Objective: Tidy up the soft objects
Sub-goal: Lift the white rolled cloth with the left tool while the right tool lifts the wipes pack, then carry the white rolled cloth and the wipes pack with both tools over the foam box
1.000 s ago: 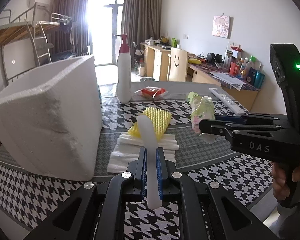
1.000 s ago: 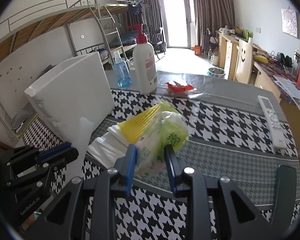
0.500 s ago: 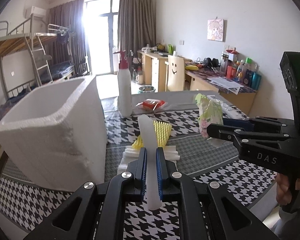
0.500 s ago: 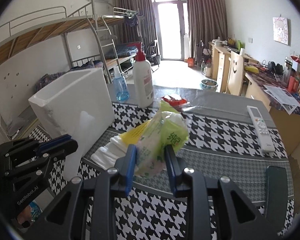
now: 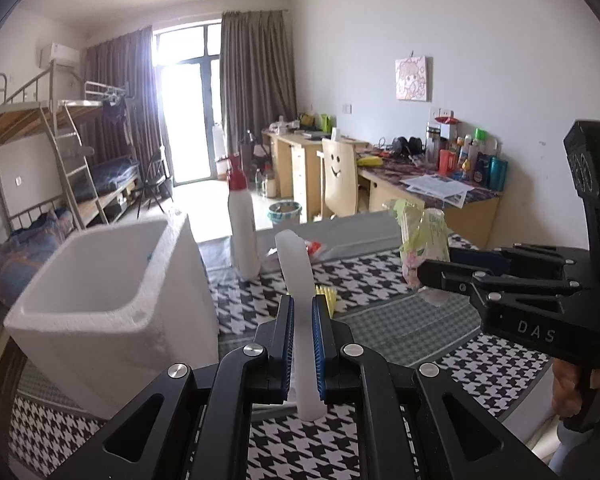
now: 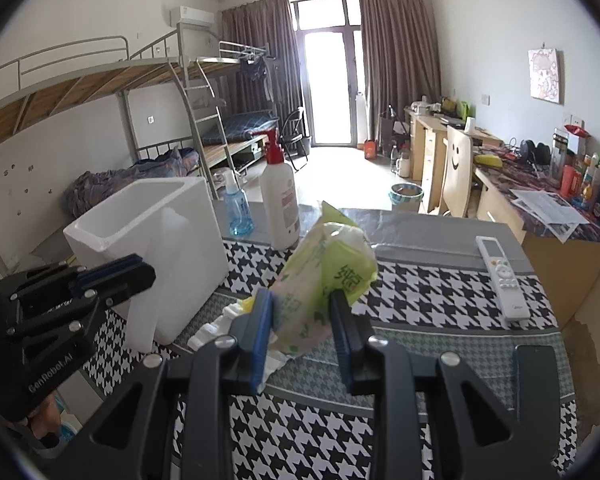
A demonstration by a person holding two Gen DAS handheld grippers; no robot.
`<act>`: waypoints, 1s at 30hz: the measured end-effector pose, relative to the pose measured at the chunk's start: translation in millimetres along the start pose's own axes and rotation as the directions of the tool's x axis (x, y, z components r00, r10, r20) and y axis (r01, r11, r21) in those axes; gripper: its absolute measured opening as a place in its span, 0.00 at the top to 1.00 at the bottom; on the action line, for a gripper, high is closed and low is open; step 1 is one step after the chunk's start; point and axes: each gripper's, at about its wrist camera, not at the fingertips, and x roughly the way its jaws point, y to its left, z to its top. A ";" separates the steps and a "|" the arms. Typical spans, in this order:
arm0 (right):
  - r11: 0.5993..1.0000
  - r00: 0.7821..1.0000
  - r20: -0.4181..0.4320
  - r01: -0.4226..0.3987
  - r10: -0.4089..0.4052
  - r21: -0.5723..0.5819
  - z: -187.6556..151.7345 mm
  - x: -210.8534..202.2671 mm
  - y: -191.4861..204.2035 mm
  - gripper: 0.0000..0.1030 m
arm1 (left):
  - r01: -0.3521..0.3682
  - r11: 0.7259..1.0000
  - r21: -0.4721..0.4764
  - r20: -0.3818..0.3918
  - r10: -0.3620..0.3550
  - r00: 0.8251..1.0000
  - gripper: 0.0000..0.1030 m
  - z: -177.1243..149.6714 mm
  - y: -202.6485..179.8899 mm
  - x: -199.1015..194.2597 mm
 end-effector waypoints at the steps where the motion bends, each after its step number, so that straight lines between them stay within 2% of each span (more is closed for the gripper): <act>1: 1.000 1.000 0.006 0.000 0.000 0.002 1.3 -0.7 0.4 0.67 | 0.002 1.000 0.001 0.008 -0.002 1.000 0.90 2.6 1.3 -1.3; 15: 1.000 0.996 0.088 0.006 -0.005 -0.009 16.8 -7.5 12.3 0.67 | 0.006 1.000 0.026 0.112 -0.009 0.994 0.90 29.7 17.8 -14.4; 30: 0.999 0.993 0.118 -0.015 0.019 -0.032 27.8 -3.2 27.5 0.67 | -0.032 0.999 0.004 0.155 0.031 0.987 0.90 38.0 45.1 -24.9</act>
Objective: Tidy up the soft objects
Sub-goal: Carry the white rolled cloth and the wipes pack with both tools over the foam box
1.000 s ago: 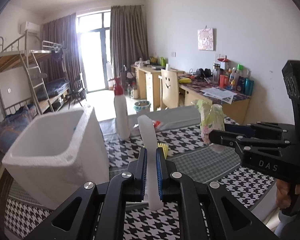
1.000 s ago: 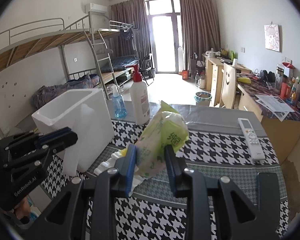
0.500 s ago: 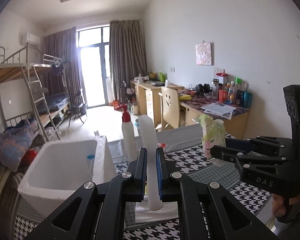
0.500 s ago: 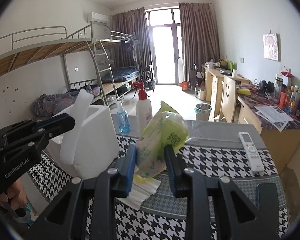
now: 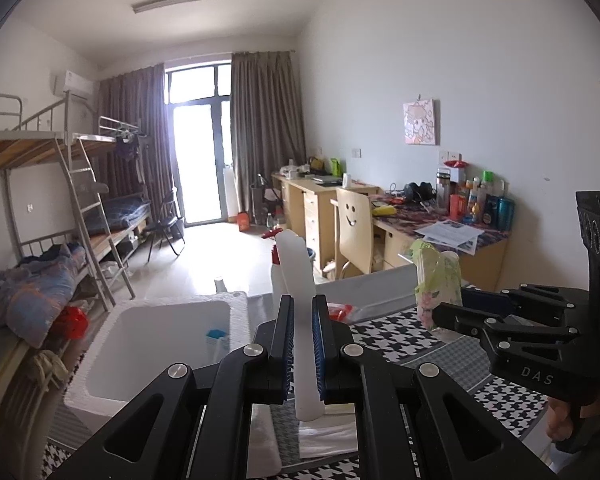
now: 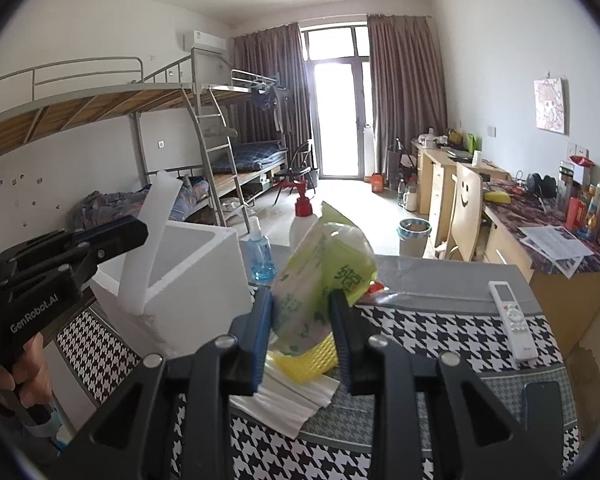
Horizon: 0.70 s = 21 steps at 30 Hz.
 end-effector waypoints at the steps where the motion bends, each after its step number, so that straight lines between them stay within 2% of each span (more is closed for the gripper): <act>1: 1.000 1.000 0.001 -0.002 0.002 -0.003 1.0 0.2 2.1 0.67 | -0.001 1.000 0.000 0.001 0.001 1.000 0.90 0.1 1.8 -0.5; 21: 0.996 0.997 0.018 -0.069 0.070 -0.062 19.2 18.2 47.9 0.67 | -0.054 0.997 -0.048 0.018 0.055 0.998 0.90 -3.4 53.7 -12.6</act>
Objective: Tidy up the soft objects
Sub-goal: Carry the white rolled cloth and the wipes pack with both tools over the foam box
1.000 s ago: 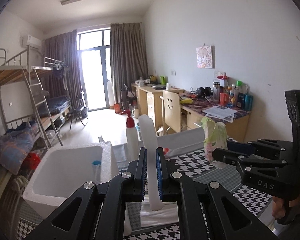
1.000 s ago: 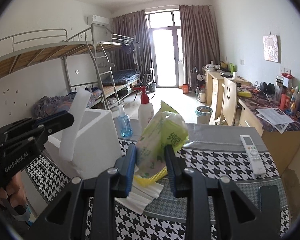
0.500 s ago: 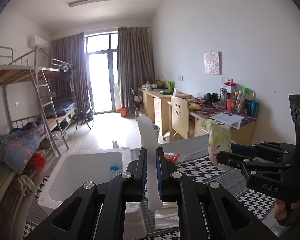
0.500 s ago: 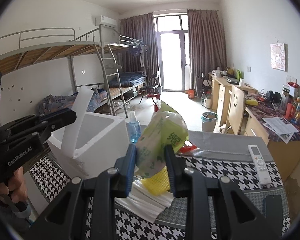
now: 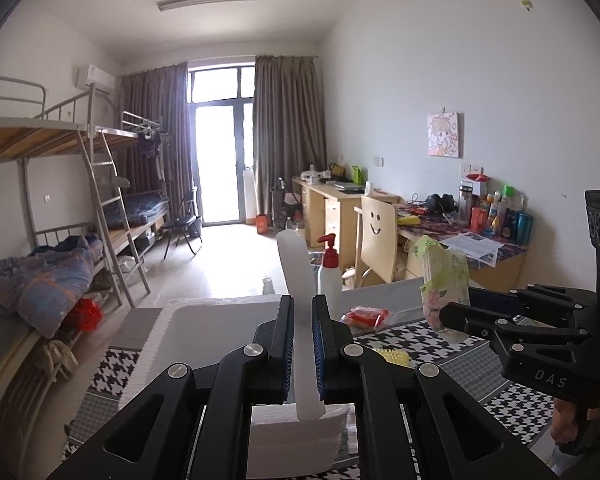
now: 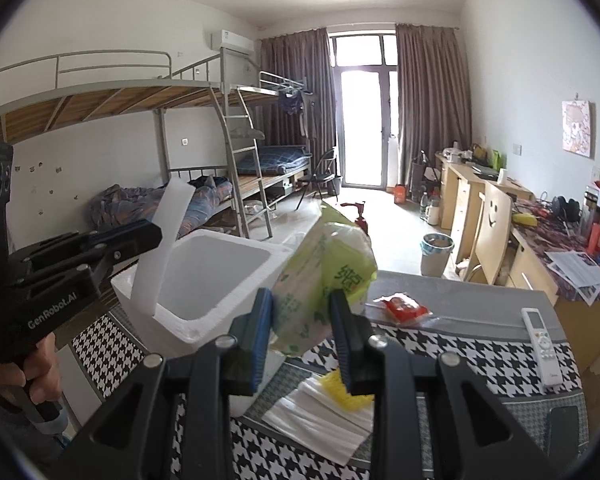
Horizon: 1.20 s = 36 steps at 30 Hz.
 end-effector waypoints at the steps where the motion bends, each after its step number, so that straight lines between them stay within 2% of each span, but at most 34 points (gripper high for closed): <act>1: 1.000 1.000 0.000 -0.006 0.006 -0.004 1.2 1.1 2.5 0.67 | -0.006 1.000 -0.001 0.001 0.006 1.000 0.90 -0.1 1.3 0.0; 23: 0.992 0.995 -0.024 -0.094 0.093 -0.081 15.6 30.7 41.3 0.67 | -0.090 0.993 -0.077 0.004 0.090 0.996 0.90 -6.5 48.6 3.4; 36: 0.992 0.996 -0.033 -0.091 0.089 -0.086 18.1 40.7 49.2 0.67 | -0.081 0.993 -0.086 -0.018 0.079 0.997 0.90 -9.5 55.4 15.2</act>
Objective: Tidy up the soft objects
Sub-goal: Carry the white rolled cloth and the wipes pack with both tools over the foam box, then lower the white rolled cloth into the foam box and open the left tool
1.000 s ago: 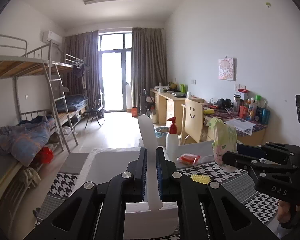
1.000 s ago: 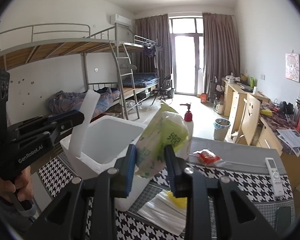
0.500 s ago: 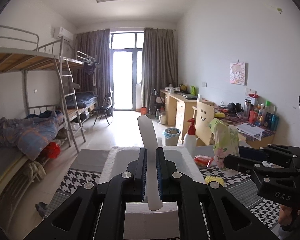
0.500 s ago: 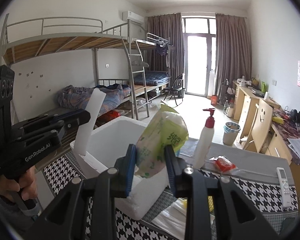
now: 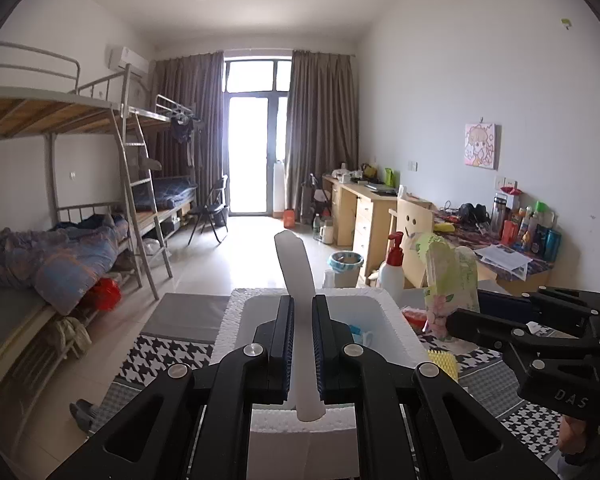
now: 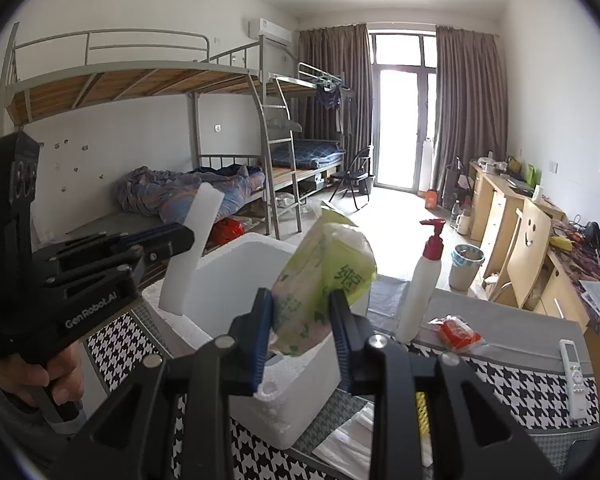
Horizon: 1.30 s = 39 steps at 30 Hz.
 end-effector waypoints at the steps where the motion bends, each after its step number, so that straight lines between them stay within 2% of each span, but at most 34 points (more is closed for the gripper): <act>1: 1.000 1.000 0.000 0.001 -0.001 0.000 -0.5 0.4 0.7 0.67 | 0.001 1.000 0.001 -0.002 -0.001 1.000 0.90 0.2 -1.0 1.7; 16: 0.999 0.999 -0.024 0.028 -0.027 0.020 2.3 15.0 -2.8 0.67 | 0.025 1.000 -0.004 -0.067 -0.025 0.997 0.90 0.0 7.4 34.7; 28: 0.999 0.999 -0.027 0.042 -0.041 0.027 3.2 14.2 -1.1 0.67 | 0.020 1.000 0.007 -0.094 -0.020 0.995 0.90 0.3 4.4 46.7; 32: 0.998 0.998 -0.026 0.051 -0.050 0.037 3.0 13.2 -2.5 0.67 | 0.015 1.000 0.012 -0.102 -0.014 0.995 0.87 0.0 3.4 48.2; 33: 0.998 0.998 -0.025 0.051 -0.051 0.039 3.2 12.9 -2.2 0.67 | 0.020 1.000 0.014 -0.106 -0.018 0.994 0.79 -0.2 3.2 48.4; 34: 0.998 0.998 -0.024 0.051 -0.050 0.040 3.4 11.8 -1.9 0.67 | 0.028 0.999 0.017 -0.108 -0.026 0.994 0.62 -0.3 2.5 48.2; 35: 0.998 0.999 -0.023 0.049 -0.048 0.042 3.4 10.9 -1.6 0.67 | 0.029 0.999 0.020 -0.105 -0.027 0.994 0.53 -0.1 1.2 47.5; 36: 0.998 0.999 -0.022 0.050 -0.049 0.042 3.4 10.4 -1.4 0.67 | 0.022 0.999 0.026 -0.099 -0.019 0.995 0.36 -0.3 0.3 46.2; 37: 0.998 0.998 -0.021 0.052 -0.051 0.043 3.3 9.9 -1.7 0.67 | 0.015 0.999 0.034 -0.087 -0.012 0.996 0.27 -0.4 -0.5 43.7; 39: 0.998 0.998 -0.023 0.052 -0.051 0.047 3.4 10.0 -2.1 0.67 | 0.005 0.999 0.048 -0.065 -0.002 0.998 0.18 -0.3 -1.5 38.9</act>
